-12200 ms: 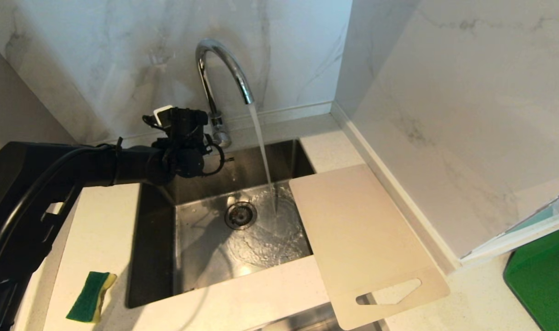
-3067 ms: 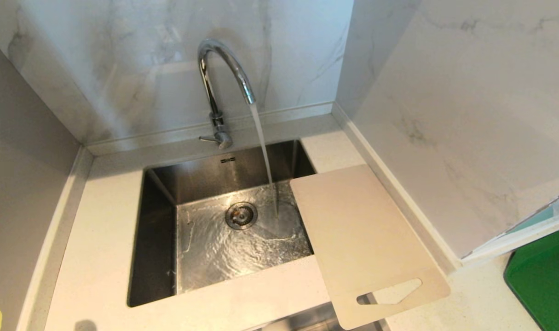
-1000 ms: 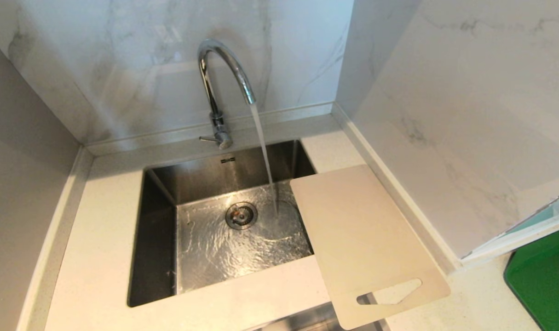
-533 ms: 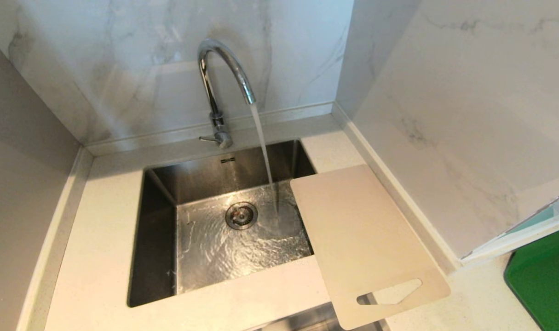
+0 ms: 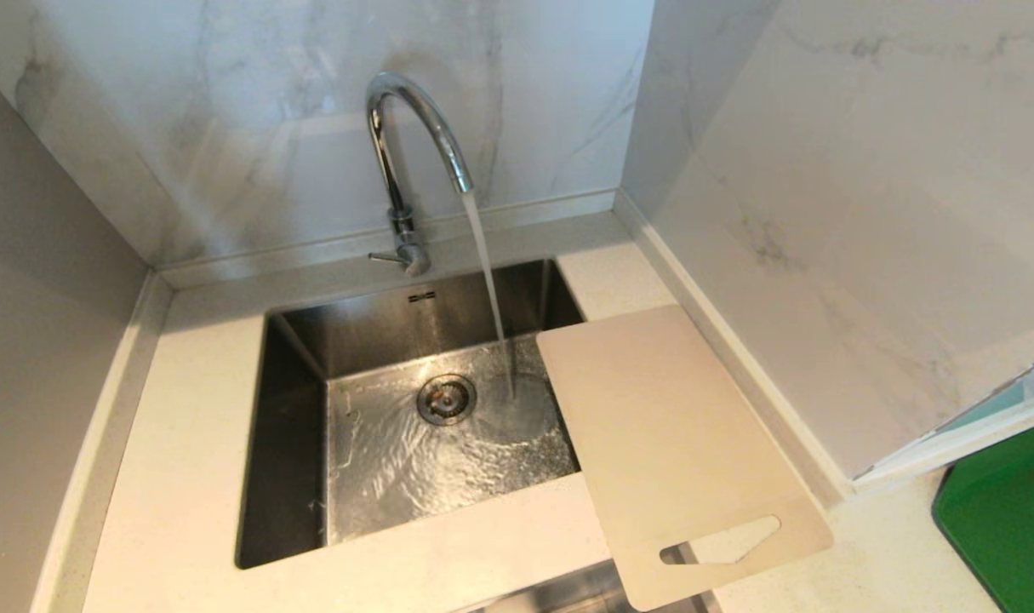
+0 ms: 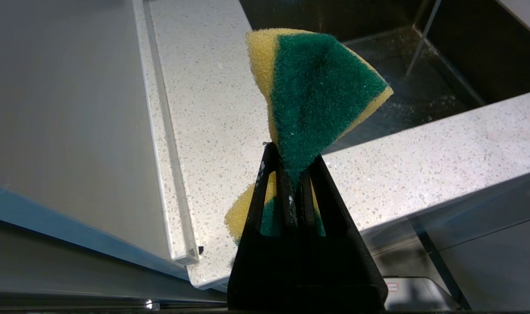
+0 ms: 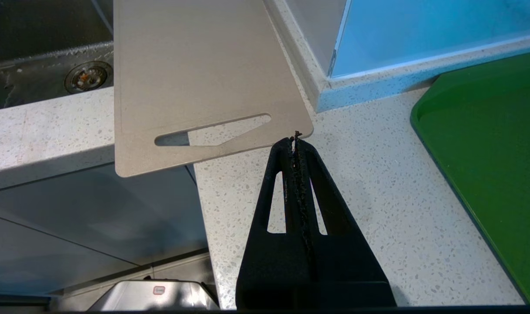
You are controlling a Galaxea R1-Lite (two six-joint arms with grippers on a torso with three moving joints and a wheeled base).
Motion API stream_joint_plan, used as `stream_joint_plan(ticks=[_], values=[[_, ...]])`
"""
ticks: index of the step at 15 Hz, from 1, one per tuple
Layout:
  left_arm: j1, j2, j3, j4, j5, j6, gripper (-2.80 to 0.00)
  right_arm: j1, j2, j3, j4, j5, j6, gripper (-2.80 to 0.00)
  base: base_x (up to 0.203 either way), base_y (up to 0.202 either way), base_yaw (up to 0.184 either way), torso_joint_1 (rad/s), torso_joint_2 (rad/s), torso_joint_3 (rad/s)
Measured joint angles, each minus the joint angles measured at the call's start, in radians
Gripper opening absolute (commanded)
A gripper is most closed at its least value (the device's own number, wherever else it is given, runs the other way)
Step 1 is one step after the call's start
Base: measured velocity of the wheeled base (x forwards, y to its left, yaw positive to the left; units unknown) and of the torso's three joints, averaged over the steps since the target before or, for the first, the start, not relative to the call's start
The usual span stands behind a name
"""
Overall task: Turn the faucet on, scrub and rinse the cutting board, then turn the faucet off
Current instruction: Pick up the cutting board
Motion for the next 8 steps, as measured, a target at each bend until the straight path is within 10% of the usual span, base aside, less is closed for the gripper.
stream_joint_plan(ticks=[8], values=[[0.000,0.000,0.000,0.000,0.000,0.000,-2.80,0.000,0.000,0.000,0.000,0.000,-0.001,-2.80,0.000,0.000,0.000,0.000,0.00,0.000]])
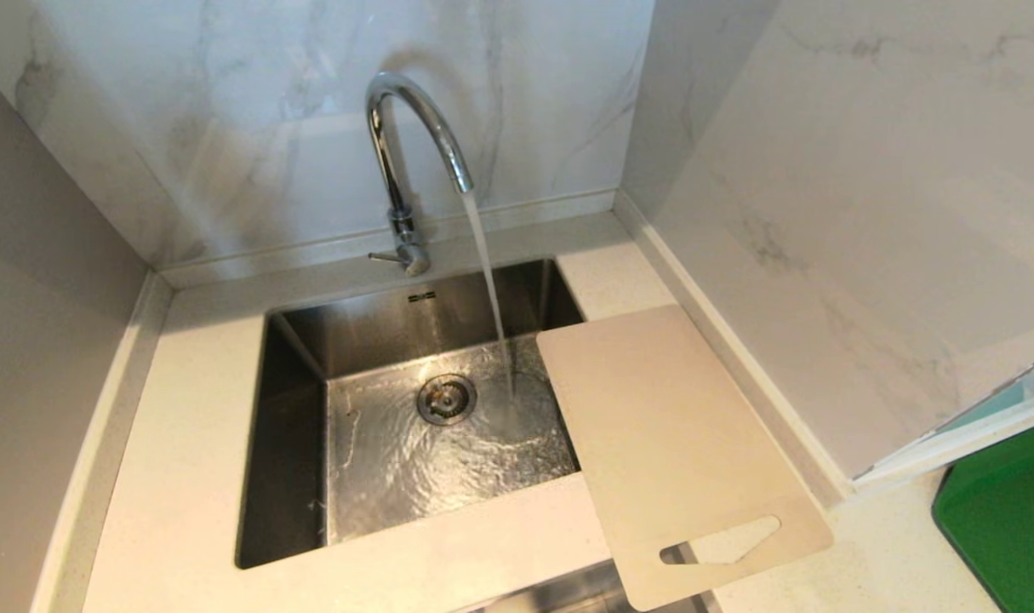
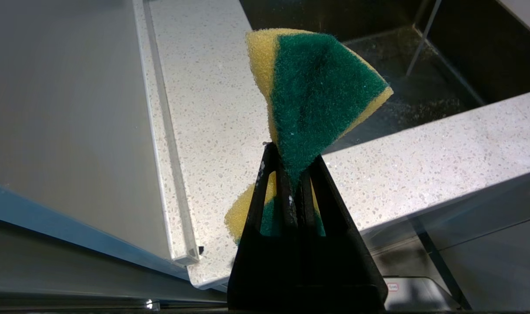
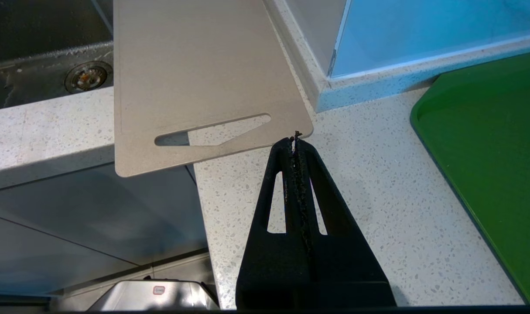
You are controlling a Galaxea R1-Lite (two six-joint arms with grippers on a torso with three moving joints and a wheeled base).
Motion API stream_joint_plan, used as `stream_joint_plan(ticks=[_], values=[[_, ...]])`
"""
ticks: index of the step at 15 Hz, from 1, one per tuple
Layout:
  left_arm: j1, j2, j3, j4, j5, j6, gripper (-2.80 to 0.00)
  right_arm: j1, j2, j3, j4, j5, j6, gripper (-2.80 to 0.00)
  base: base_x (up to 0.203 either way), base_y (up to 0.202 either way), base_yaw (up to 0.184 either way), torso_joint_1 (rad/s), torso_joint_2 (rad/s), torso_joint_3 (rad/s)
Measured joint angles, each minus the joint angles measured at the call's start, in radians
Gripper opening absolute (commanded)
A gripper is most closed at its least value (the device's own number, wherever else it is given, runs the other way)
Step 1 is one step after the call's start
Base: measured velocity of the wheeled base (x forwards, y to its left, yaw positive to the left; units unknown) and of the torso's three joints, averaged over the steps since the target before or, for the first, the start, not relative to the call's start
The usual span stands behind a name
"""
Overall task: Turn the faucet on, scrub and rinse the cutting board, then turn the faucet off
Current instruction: Pick up the cutting board
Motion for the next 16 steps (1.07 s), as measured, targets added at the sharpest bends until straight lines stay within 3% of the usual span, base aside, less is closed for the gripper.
stream_joint_plan(ticks=[10,16], values=[[0.000,0.000,0.000,0.000,0.000,0.000,-2.80,0.000,0.000,-0.032,0.013,-0.004,-0.014,-2.80,0.000,0.000,0.000,0.000,0.00,0.000],[0.000,-0.001,0.000,0.000,0.000,0.000,-2.80,0.015,0.117,-0.449,0.237,0.050,-0.016,-2.80,0.000,0.000,0.000,0.000,0.00,0.000]])
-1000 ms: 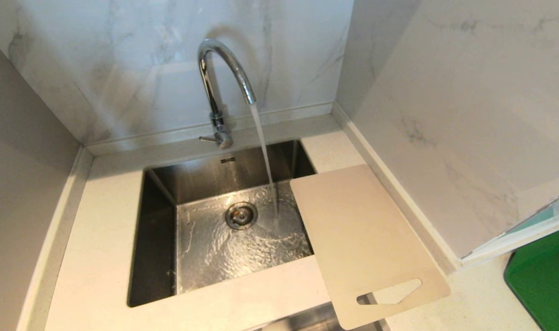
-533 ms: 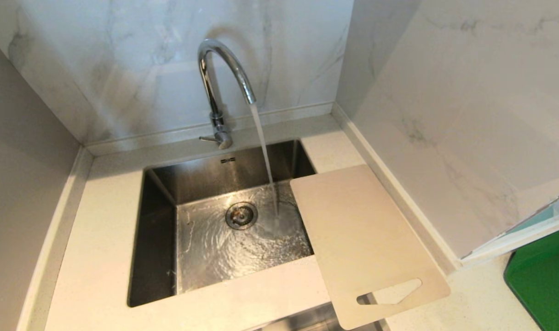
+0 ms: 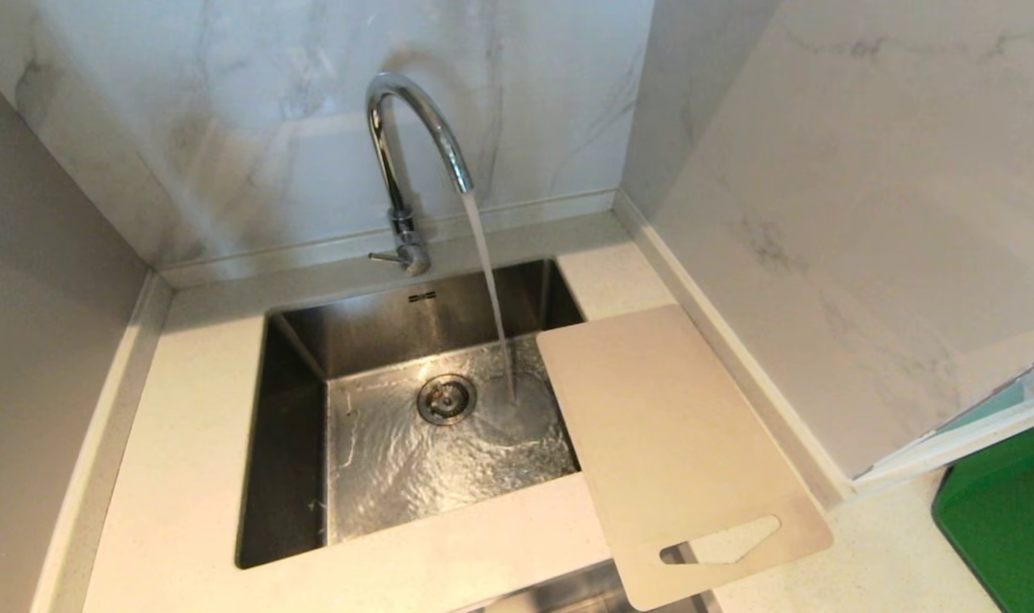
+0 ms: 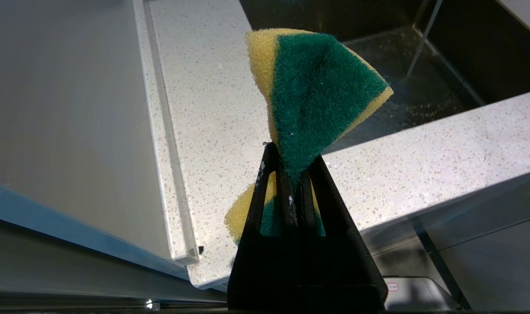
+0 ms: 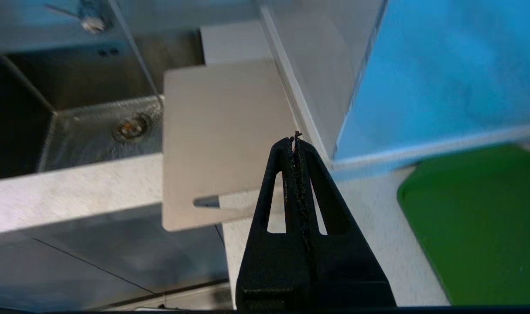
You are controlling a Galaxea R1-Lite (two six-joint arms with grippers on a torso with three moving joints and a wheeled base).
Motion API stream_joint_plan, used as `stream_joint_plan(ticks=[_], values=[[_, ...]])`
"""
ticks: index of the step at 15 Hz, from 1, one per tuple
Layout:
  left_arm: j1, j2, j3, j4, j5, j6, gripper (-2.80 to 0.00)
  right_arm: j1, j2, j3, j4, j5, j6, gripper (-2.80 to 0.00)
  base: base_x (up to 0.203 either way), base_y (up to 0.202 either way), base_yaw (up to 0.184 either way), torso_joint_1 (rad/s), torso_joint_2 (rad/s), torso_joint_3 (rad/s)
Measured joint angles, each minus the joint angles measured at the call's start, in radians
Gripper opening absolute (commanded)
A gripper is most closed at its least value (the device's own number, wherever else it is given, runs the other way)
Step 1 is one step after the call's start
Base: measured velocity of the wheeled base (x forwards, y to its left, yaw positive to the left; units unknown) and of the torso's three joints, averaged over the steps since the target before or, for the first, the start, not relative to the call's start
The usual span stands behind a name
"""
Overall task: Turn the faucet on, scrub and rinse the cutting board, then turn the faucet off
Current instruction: Pick up the cutting board
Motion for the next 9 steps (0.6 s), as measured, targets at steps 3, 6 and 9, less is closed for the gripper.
stream_joint_plan(ticks=[3,6,9], values=[[0.000,0.000,0.000,0.000,0.000,0.000,-2.80,0.051,0.151,-0.288,0.140,0.014,0.000,-2.80,0.000,0.000,0.000,0.000,0.00,0.000],[0.000,0.000,0.000,0.000,0.000,0.000,-2.80,0.143,0.334,-0.557,0.285,0.030,0.000,-2.80,0.000,0.000,0.000,0.000,0.00,0.000],[0.000,0.000,0.000,0.000,0.000,0.000,-2.80,0.195,0.500,-0.748,0.407,0.083,-0.025,-2.80,0.000,0.000,0.000,0.000,0.00,0.000]])
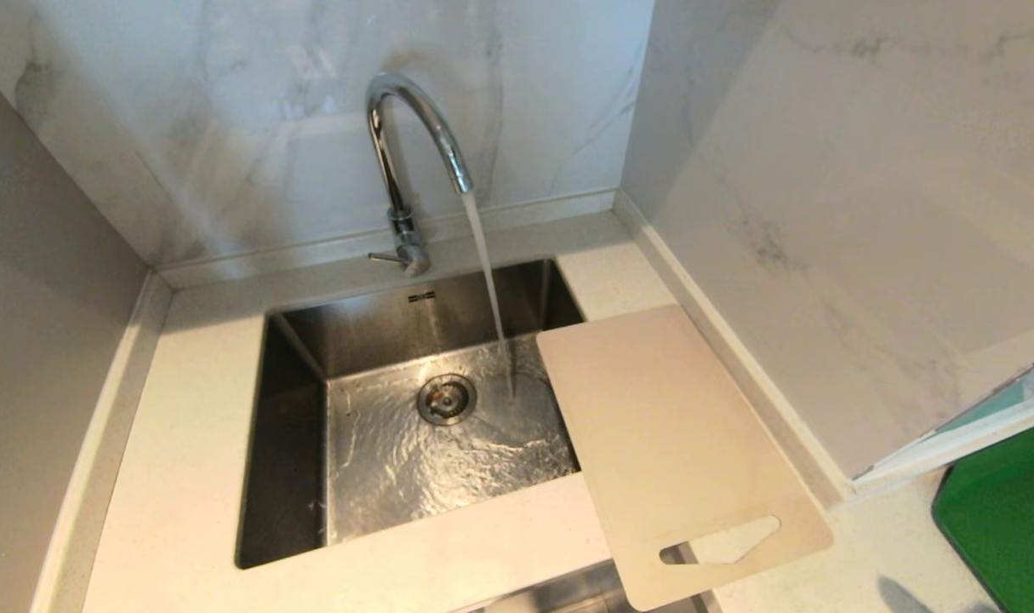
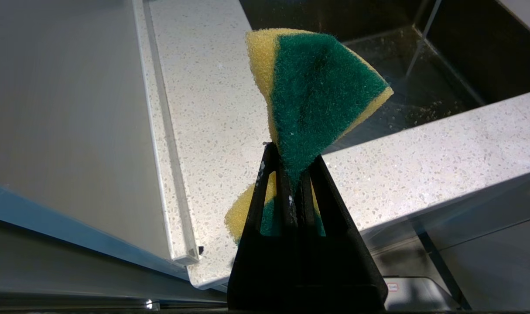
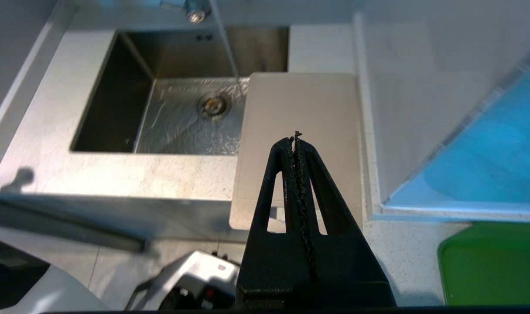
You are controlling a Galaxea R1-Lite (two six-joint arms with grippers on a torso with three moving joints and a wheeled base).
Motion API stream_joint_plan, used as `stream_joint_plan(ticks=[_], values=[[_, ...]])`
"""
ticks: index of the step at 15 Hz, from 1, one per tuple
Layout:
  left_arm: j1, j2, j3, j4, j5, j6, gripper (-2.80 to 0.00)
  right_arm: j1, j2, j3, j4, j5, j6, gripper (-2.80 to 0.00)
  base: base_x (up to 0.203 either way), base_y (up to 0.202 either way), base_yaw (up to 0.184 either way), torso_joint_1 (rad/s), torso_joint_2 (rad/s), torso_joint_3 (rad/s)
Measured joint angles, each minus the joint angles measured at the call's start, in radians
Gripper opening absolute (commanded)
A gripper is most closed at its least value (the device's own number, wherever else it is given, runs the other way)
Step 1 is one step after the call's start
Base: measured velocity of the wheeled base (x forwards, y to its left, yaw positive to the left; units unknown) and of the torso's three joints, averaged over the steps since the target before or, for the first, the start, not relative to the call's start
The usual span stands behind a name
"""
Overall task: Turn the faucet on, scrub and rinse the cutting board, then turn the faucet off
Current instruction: Pick up the cutting board
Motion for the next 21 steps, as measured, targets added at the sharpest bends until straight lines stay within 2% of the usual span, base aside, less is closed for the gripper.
stream_joint_plan(ticks=[2,5,10,12,18,21], values=[[0.000,0.000,0.000,0.000,0.000,0.000,-2.80,0.016,0.100,-0.088,0.072,0.046,-0.052,-2.80,0.000,0.000,0.000,0.000,0.00,0.000],[0.000,0.000,0.000,0.000,0.000,0.000,-2.80,0.029,0.233,-0.157,0.226,0.081,-0.201,-2.80,0.000,0.000,0.000,0.000,0.00,0.000],[0.000,0.000,0.000,0.000,0.000,0.000,-2.80,0.032,0.424,-0.162,0.244,0.034,-0.467,-2.80,0.000,0.000,0.000,0.000,0.00,0.000],[0.000,0.000,0.000,0.000,0.000,0.000,-2.80,0.032,0.481,-0.158,0.244,0.022,-0.521,-2.80,0.000,0.000,0.000,0.000,0.00,0.000],[0.000,0.000,0.000,0.000,0.000,0.000,-2.80,0.032,0.582,-0.078,0.254,0.012,-0.497,-2.80,0.000,0.000,0.000,0.000,0.00,0.000],[0.000,0.000,0.000,0.000,0.000,0.000,-2.80,0.044,0.596,-0.027,0.256,0.014,-0.377,-2.80,0.000,0.000,0.000,0.000,0.00,0.000]])
